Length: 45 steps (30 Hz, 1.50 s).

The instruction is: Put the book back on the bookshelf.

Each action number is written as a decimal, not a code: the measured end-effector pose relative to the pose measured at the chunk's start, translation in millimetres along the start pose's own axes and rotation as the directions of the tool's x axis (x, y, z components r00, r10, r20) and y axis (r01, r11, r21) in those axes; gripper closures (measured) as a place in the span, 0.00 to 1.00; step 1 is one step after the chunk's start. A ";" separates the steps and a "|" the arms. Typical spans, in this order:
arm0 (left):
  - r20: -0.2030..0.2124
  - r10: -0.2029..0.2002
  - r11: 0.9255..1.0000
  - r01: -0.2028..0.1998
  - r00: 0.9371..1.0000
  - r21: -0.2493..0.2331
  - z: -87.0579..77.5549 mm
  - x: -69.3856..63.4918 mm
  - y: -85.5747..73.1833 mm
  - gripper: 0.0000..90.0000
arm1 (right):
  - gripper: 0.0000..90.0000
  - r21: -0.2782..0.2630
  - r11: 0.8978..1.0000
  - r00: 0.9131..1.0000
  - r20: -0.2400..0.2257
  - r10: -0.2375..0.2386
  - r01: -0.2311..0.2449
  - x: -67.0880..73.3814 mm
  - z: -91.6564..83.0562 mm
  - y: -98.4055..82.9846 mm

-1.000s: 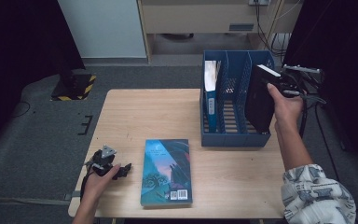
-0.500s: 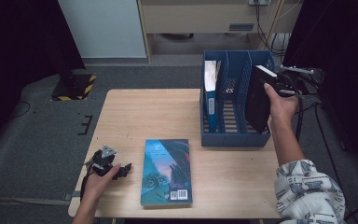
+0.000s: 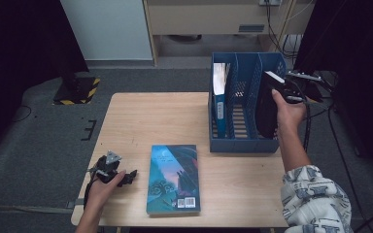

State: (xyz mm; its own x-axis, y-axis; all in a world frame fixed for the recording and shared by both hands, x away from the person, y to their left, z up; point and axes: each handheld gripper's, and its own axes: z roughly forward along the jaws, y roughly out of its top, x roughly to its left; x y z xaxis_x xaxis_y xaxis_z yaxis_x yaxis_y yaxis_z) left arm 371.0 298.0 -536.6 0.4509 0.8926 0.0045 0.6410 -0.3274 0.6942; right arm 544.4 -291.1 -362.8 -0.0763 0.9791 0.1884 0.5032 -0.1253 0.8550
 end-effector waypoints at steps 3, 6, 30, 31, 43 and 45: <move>0.000 0.000 1.000 0.000 1.000 0.000 0.0 0.0 0.0 0.00 | 0.59 0.003 1.000 1.000 -0.002 -0.004 0.004 -0.4 2.2 -3.0; 0.000 0.000 1.000 0.000 1.000 0.000 0.0 0.0 0.0 0.00 | 0.59 0.011 1.000 1.000 0.006 -0.011 0.011 1.7 6.0 -6.8; 0.002 0.003 1.000 -0.003 1.000 0.000 0.3 -0.1 0.3 0.00 | 0.59 -0.018 1.000 1.000 0.023 -0.010 0.011 3.3 10.3 -10.0; 0.002 0.004 1.000 -0.004 1.000 0.000 0.3 -0.1 0.4 0.00 | 0.59 -0.023 1.000 1.000 0.023 -0.009 0.009 3.5 10.2 -9.6; 0.004 0.004 1.000 -0.004 1.000 -0.002 0.7 -0.4 0.6 0.00 | 0.59 -0.020 1.000 0.999 0.039 -0.019 0.020 5.3 15.5 -17.5; 0.004 0.004 1.000 -0.004 1.000 -0.002 0.8 -0.4 0.6 0.00 | 0.59 -0.014 1.000 0.999 0.043 -0.015 0.016 5.3 15.0 -17.3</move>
State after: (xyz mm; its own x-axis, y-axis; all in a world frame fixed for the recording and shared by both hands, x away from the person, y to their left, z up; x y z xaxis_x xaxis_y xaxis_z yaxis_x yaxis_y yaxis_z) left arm 371.7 297.2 -536.7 0.4556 0.8902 0.0041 0.6382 -0.3299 0.6956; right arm 548.2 -281.4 -383.9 -0.0471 0.9868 0.1547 0.4898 -0.1122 0.8646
